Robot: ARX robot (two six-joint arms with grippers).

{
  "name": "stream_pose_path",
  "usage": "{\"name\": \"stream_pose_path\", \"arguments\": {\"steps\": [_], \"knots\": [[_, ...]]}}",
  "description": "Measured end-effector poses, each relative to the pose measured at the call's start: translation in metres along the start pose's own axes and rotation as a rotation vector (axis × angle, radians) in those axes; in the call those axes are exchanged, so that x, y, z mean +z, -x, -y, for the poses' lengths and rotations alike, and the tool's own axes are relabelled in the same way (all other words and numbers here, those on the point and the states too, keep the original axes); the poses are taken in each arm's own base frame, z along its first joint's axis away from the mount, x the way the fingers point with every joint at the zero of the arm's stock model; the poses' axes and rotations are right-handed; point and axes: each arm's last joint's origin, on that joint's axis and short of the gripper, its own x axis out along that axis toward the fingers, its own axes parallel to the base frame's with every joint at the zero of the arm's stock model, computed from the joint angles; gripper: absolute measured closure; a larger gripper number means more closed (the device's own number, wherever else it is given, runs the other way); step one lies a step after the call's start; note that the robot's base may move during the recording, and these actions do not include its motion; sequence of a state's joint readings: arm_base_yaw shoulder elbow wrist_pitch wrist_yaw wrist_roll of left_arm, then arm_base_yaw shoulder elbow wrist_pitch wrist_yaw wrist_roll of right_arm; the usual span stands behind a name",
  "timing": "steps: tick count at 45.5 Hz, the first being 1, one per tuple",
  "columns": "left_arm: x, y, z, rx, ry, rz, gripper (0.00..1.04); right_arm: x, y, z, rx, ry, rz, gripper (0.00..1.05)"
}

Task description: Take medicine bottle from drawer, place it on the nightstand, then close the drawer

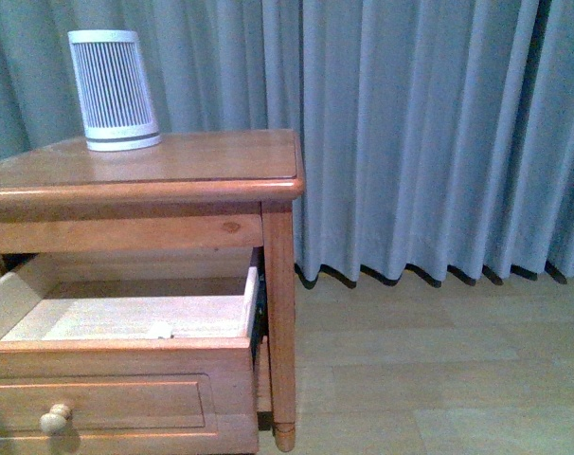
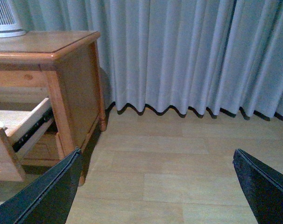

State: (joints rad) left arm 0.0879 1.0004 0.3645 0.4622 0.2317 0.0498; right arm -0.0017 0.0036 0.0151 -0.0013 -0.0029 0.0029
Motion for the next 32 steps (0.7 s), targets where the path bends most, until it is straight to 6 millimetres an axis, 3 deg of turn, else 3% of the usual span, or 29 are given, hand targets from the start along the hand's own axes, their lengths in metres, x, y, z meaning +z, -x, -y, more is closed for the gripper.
{"name": "stream_pose_path", "arguments": {"steps": [4, 14, 27, 32], "knots": [[0.016, 0.028, 0.009, -0.04, 0.013, 0.046, 0.05, 0.0, 0.0, 0.0, 0.0, 0.0, 0.0, 0.07], [0.03, 0.099, 0.021, -0.033, 0.049, 0.088, 0.07, 0.0, 0.0, 0.0, 0.0, 0.0, 0.0, 0.07], [0.029, 0.106, 0.021, -0.002, 0.058, 0.094, 0.07, 0.0, 0.0, 0.0, 0.0, 0.0, 0.0, 0.07], [0.025, 0.111, 0.026, 0.134, 0.036, 0.181, 0.28, 0.0, 0.0, 0.0, -0.002, 0.0, 0.0, 0.07]]}}
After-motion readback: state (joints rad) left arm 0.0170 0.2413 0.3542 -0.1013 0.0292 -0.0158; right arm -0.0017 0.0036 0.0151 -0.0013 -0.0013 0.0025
